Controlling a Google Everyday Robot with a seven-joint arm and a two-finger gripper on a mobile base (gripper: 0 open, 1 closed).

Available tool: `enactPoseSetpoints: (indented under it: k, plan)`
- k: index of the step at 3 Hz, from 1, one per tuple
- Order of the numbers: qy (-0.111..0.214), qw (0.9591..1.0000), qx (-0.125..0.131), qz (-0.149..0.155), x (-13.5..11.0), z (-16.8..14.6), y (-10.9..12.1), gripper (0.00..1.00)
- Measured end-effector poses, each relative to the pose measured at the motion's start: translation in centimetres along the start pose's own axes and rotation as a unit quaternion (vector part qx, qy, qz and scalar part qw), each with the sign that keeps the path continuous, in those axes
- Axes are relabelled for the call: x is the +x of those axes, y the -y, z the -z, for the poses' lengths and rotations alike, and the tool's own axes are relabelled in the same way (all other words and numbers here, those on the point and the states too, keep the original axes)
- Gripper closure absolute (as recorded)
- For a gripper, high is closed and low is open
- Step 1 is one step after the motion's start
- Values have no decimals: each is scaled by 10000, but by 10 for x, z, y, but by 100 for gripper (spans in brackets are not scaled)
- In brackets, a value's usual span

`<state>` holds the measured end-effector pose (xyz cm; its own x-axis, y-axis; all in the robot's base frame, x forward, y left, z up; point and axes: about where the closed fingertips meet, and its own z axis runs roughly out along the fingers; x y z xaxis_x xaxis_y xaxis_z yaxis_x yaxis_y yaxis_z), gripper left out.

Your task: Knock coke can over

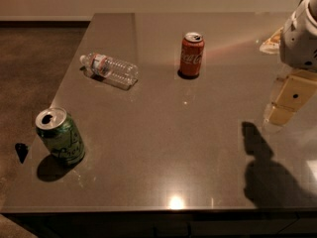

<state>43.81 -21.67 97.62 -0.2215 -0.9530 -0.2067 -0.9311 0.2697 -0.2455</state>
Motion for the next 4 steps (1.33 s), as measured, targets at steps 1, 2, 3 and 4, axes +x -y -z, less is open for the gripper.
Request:
enactPoseSetpoints:
  k: [1,2,3,4]
  plan:
    - [11,10000,12,-30,-1,0,2,0]
    - [44,9995,-61,-313,-4,-7,20,0]
    - [71,9979,-4,-641,-8,-20,52,0]
    - [313,9938,145,-1054,-12,-35,95,0]
